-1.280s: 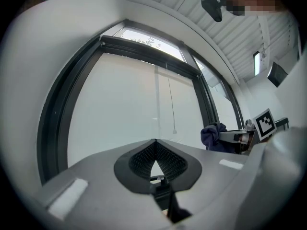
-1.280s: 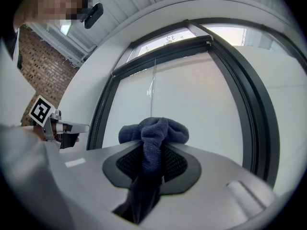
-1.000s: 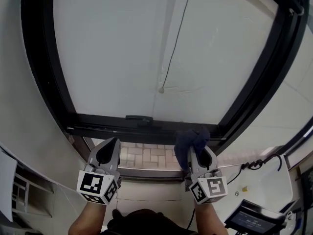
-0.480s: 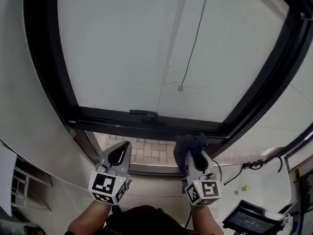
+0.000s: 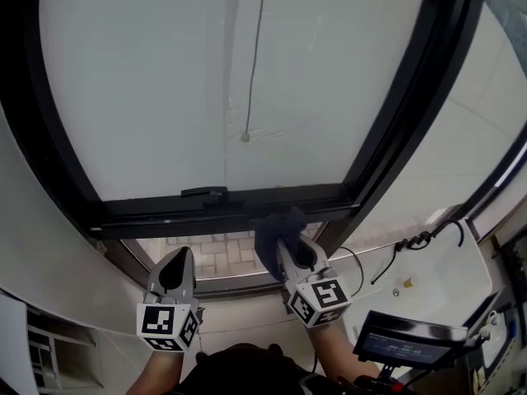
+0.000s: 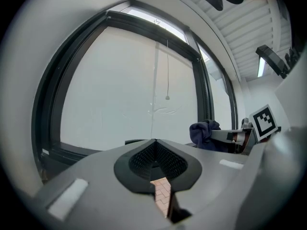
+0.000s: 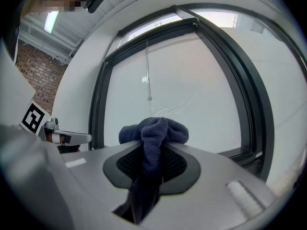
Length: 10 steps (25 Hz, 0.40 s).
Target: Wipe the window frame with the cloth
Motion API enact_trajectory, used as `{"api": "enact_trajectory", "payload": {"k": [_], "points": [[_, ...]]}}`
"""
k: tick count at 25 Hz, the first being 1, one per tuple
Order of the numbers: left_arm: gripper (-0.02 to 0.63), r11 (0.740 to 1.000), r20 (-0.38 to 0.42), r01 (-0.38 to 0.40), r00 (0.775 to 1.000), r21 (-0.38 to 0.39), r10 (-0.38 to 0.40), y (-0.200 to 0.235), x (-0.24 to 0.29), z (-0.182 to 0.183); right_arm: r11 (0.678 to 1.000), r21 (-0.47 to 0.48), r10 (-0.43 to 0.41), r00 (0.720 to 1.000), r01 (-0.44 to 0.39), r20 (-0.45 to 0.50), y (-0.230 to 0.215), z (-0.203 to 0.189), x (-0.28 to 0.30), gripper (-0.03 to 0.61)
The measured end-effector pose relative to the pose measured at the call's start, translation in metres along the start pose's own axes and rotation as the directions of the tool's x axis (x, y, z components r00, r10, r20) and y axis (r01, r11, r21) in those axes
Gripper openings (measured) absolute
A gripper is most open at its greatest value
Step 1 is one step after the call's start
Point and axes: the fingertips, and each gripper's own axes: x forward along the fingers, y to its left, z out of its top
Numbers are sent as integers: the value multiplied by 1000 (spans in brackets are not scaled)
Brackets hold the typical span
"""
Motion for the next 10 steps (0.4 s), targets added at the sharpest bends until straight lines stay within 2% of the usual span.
{"api": "enact_trajectory", "payload": {"k": [10], "points": [[-8, 1000, -16, 6, 1000, 8, -6, -1, -1, 0, 1000, 15, -9, 1000, 9, -9, 3, -4, -10, 81]]}}
